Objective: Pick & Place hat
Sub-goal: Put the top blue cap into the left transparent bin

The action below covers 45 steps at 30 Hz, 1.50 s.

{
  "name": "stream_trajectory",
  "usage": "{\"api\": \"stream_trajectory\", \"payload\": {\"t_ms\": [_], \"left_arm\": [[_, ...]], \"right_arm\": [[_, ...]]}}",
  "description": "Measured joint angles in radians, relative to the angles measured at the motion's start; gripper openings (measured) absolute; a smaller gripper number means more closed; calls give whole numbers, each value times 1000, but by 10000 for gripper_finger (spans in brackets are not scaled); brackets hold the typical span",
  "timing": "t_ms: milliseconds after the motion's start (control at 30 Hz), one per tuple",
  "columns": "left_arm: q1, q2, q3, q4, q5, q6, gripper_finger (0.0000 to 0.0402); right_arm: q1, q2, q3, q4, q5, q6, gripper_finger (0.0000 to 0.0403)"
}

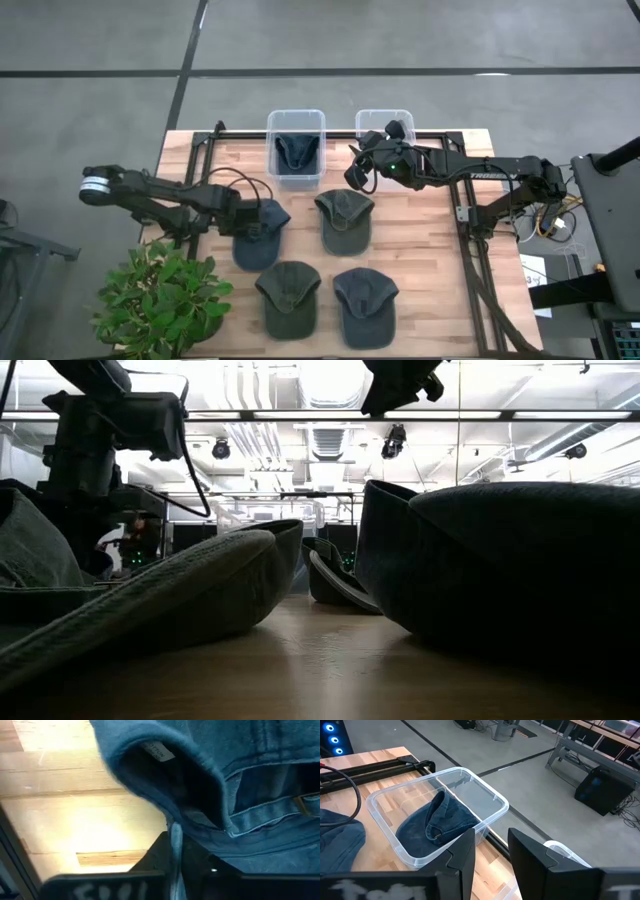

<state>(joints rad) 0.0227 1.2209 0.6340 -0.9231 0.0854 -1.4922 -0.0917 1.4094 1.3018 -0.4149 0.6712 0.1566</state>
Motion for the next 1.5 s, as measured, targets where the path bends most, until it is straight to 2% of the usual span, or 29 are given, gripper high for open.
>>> {"api": "stream_trajectory", "payload": {"t_ms": [367, 800, 1033, 1500], "left_arm": [[0, -32, 20, -57, -34, -4, 7], [0, -157, 188, -308, -145, -54, 6], [0, -167, 252, -393, -191, -55, 6], [0, -167, 402, -537, -199, -58, 6]], "right_arm": [[0, 0, 0, 0, 0, 0, 118], [0, 0, 0, 0, 0, 0, 107], [0, 0, 0, 0, 0, 0, 116], [0, 0, 0, 0, 0, 0, 109]]}}
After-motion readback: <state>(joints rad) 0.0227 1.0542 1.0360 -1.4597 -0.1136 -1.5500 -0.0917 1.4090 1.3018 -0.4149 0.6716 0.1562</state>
